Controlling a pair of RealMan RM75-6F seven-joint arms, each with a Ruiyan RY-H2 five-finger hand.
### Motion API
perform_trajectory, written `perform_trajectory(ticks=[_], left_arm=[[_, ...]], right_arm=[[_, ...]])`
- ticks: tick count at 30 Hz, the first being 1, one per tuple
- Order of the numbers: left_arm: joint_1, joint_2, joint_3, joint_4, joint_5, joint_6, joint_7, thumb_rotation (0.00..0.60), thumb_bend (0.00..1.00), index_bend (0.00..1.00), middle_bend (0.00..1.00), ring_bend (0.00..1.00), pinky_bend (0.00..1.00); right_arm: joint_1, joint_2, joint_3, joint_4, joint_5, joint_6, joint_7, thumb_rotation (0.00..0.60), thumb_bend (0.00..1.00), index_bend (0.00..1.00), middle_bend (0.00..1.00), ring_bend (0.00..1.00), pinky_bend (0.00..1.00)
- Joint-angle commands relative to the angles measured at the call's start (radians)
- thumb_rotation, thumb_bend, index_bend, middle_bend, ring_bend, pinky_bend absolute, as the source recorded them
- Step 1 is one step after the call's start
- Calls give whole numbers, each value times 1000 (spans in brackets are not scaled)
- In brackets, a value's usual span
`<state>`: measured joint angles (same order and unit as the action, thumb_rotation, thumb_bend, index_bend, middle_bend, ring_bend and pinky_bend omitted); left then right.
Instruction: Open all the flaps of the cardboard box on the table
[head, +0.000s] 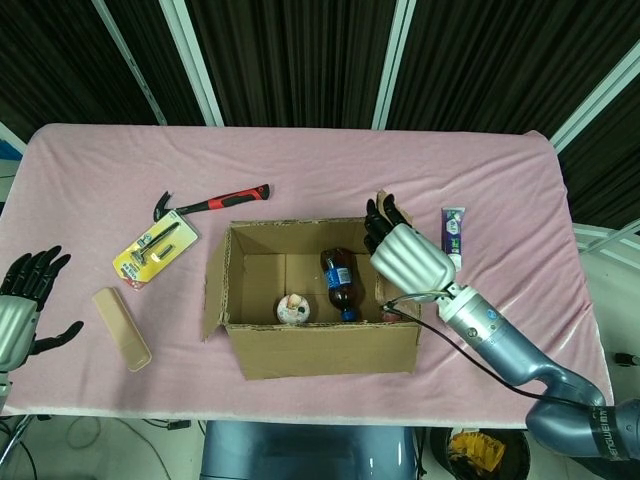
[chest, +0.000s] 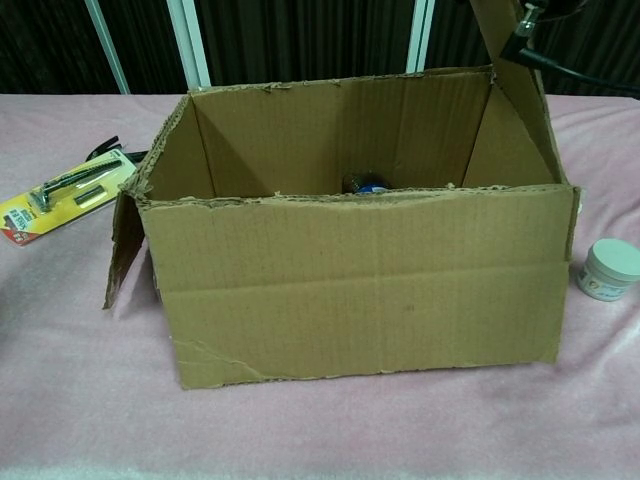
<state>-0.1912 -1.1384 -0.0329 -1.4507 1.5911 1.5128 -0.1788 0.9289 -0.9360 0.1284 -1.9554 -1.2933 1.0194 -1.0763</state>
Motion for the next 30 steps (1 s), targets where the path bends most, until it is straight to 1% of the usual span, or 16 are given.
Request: perform_trajectory(ticks=[1, 11, 14, 17, 19, 23, 27, 30], left_arm=[[1, 0, 0, -1, 0, 0, 5, 600, 173, 0, 0, 0, 0], [3, -1, 0, -4, 0, -2, 18, 600, 174, 0, 0, 0, 0], [2, -2, 0, -2, 3, 0, 21, 600, 174, 0, 0, 0, 0], [2, -3, 1, -1, 5, 0, 24, 600, 173, 0, 0, 0, 0], [2, -4, 1, 0, 7, 0, 27, 600, 174, 0, 0, 0, 0], [3, -7, 1, 3, 9, 2, 34, 600, 174, 0, 0, 0, 0], [3, -10, 1, 5, 11, 4, 42, 600, 173, 0, 0, 0, 0], [4, -13, 1, 6, 11, 5, 50, 600, 174, 0, 0, 0, 0]], right_arm=[[-15, 21, -6, -7, -14, 11, -2, 600, 439, 336, 239, 136, 225], [-73, 107, -28, -7, -67, 39, 34, 600, 419, 327, 234, 136, 225], [-97, 130, -40, -3, -96, 50, 57, 600, 390, 311, 225, 135, 225], [-120, 150, -50, 1, -131, 63, 86, 600, 344, 263, 209, 125, 225], [-138, 161, -57, 3, -162, 74, 113, 600, 321, 206, 204, 119, 225], [-171, 179, -73, 19, -234, 98, 175, 600, 307, 167, 179, 96, 225], [-199, 187, -81, 46, -294, 129, 233, 600, 297, 96, 147, 73, 224], [-220, 194, -83, 69, -331, 157, 273, 600, 297, 82, 132, 70, 224]])
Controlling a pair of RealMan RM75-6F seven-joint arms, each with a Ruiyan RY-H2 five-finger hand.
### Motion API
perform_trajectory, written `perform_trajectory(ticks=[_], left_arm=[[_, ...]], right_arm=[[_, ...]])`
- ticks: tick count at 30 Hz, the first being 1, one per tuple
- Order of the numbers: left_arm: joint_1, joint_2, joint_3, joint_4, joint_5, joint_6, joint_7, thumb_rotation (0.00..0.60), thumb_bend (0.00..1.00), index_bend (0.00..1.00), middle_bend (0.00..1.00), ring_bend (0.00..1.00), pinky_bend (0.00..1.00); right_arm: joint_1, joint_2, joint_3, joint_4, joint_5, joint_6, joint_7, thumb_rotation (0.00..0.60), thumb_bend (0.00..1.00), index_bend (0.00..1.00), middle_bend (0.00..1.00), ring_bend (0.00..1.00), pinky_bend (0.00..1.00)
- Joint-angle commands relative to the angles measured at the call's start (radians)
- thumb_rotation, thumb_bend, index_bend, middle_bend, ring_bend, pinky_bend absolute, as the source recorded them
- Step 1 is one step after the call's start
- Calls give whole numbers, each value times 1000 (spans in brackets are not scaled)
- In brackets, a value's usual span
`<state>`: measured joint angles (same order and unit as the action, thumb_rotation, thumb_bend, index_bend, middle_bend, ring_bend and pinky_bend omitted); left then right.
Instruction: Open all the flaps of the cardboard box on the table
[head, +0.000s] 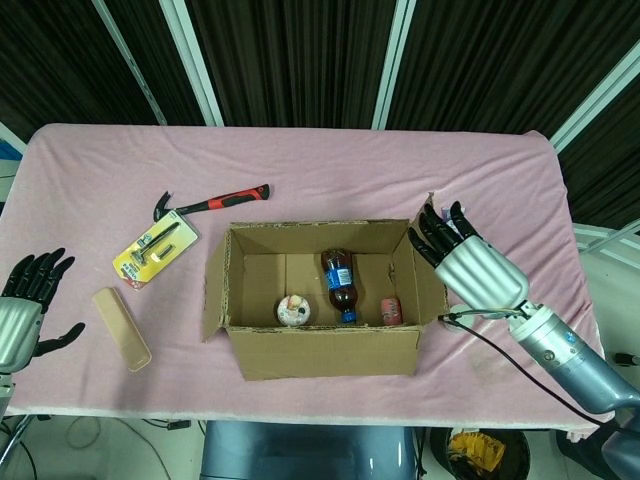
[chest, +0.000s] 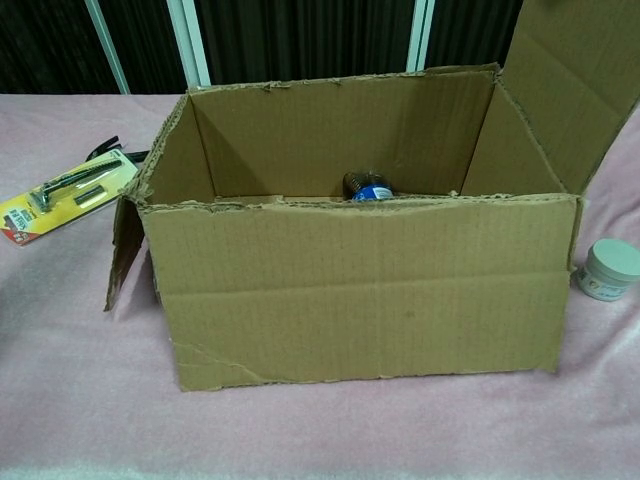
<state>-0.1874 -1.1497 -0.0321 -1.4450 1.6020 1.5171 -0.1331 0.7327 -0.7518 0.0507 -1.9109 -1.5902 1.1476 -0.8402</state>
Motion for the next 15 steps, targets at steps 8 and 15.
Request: perform_trajectory(ticks=[8, 15], left_arm=[[3, -9, -2, 3, -1, 4, 33, 600, 174, 0, 0, 0, 0], [6, -15, -7, 6, -6, 9, 49, 600, 173, 0, 0, 0, 0]], right_arm=[[-61, 28, 2, 73, -94, 68, 110, 600, 296, 53, 120, 67, 224], [-94, 37, -1, 116, -125, 78, 140, 600, 296, 53, 113, 64, 224]])
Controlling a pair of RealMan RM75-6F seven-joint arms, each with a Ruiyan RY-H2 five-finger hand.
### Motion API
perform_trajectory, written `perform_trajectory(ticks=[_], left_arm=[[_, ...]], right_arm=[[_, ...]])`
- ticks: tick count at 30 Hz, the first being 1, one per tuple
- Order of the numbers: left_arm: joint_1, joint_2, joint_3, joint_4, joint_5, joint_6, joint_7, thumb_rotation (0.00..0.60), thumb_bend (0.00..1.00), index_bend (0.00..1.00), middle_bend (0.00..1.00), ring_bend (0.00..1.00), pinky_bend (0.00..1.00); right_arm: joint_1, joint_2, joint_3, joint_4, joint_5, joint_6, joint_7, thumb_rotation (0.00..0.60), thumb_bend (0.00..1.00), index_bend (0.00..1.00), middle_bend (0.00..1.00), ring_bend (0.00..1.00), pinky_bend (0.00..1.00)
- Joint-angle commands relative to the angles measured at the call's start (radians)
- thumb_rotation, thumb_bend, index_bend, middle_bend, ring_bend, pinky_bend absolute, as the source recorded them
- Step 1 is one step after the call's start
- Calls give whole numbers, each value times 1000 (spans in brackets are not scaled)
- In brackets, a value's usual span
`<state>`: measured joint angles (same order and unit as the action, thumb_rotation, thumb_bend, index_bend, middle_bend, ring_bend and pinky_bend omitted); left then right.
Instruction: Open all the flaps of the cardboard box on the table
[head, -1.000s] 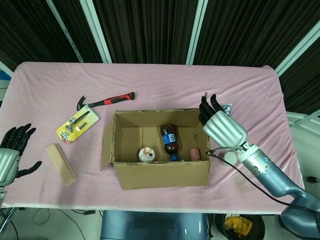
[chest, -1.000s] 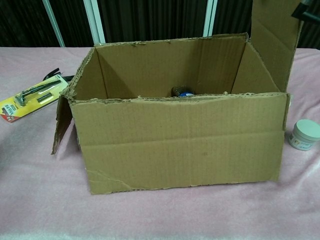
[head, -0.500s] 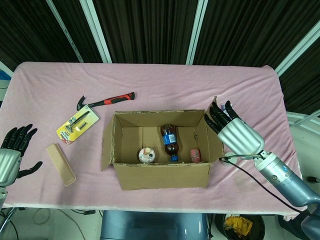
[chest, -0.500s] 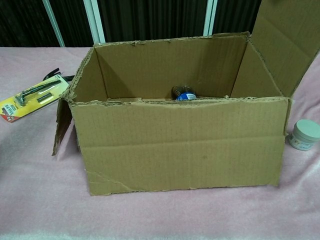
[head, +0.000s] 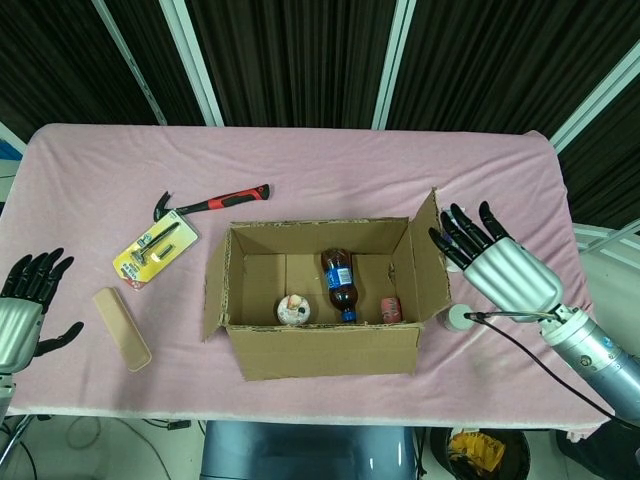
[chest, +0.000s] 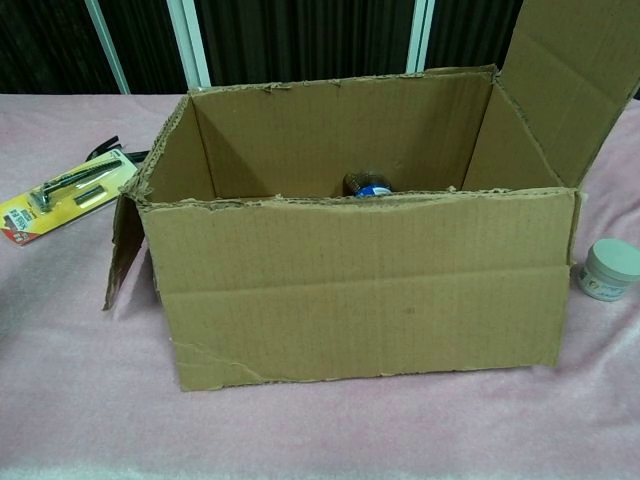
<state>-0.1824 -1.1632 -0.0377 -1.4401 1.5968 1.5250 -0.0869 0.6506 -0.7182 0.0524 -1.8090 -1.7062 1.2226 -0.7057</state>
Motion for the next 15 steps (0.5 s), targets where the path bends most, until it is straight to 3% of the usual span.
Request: perform_trajectory(ticks=[1, 15], left_arm=[[1, -2, -1, 1, -1, 1, 4, 600, 174, 0, 0, 0, 0], [2, -5, -2, 2, 1, 4, 16, 600, 174, 0, 0, 0, 0]], right_arm=[[-17, 4, -4, 19, -11, 4, 8, 600, 295, 53, 111, 62, 224], [-104, -5, -30, 108, -14, 15, 43, 600, 296, 59, 109, 59, 224]])
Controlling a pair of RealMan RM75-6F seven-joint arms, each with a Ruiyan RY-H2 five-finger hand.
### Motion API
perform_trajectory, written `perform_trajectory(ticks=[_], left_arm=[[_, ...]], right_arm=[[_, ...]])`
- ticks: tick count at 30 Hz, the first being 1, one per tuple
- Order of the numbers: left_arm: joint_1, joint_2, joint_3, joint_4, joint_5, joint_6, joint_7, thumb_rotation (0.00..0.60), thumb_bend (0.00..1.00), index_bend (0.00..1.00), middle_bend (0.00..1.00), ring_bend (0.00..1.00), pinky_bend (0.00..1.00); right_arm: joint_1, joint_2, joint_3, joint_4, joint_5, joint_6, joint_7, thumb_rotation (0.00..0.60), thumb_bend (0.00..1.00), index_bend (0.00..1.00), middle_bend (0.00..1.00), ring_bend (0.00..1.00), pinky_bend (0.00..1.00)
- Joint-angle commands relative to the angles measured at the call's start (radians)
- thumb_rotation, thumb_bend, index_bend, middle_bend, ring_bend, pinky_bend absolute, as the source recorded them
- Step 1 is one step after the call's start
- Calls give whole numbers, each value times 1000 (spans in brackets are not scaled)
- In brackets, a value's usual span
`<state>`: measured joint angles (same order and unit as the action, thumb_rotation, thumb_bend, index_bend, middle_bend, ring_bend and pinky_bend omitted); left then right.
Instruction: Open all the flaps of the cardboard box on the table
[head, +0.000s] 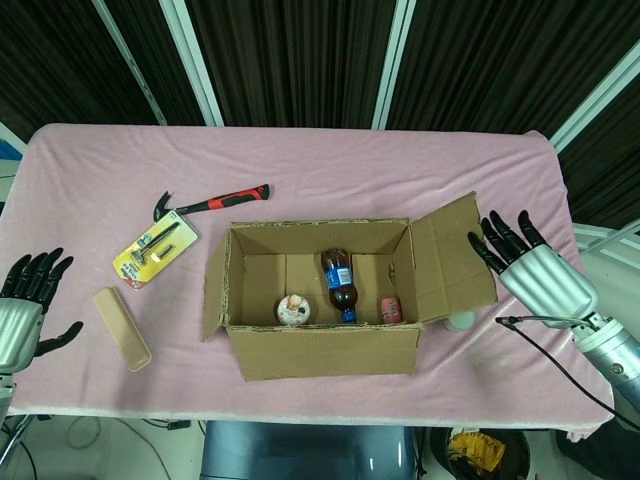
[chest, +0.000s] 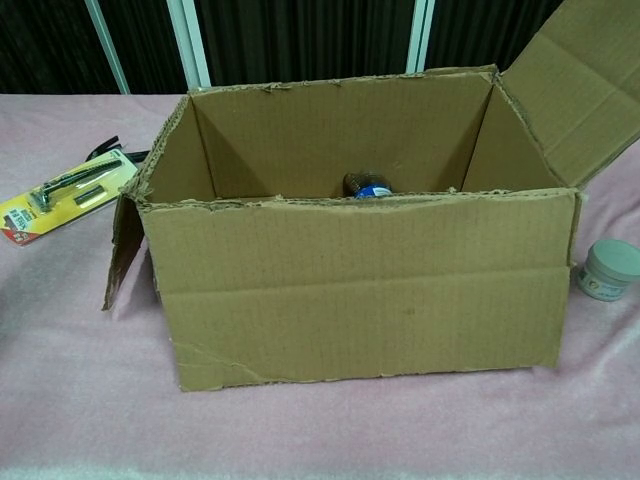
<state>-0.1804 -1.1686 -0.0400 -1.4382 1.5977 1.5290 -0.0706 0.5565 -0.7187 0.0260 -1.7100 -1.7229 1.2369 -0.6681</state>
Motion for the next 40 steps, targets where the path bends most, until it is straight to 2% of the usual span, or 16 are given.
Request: perform_trajectory(ticks=[1, 14, 23, 28, 33, 40], left_arm=[[0, 0, 0, 1, 0, 1, 0, 600, 174, 0, 0, 0, 0], [1, 1, -2, 3, -2, 1, 0, 600, 174, 0, 0, 0, 0], [3, 0, -3, 3, -1, 3, 7, 600, 174, 0, 0, 0, 0], [6, -4, -3, 3, -6, 3, 23, 600, 173, 0, 0, 0, 0], [9, -7, -6, -2, -20, -2, 54, 600, 136, 0, 0, 0, 0], [12, -16, -17, -3, -33, 7, 82, 600, 111, 0, 0, 0, 0]], right_arm=[[-16, -6, -5, 15, 7, 1, 9, 600, 296, 59, 109, 60, 224], [-75, -62, -17, 74, 35, -10, 24, 600, 296, 87, 109, 60, 224], [-153, -142, -5, 72, 121, 53, 97, 600, 295, 79, 109, 60, 224], [-235, -218, 11, -2, 201, 153, 229, 600, 292, 7, 92, 48, 224], [-325, -322, -2, -45, 186, 284, 354, 600, 279, 0, 32, 0, 224], [-415, -459, -21, 29, 164, 398, 461, 600, 268, 0, 0, 0, 224]])
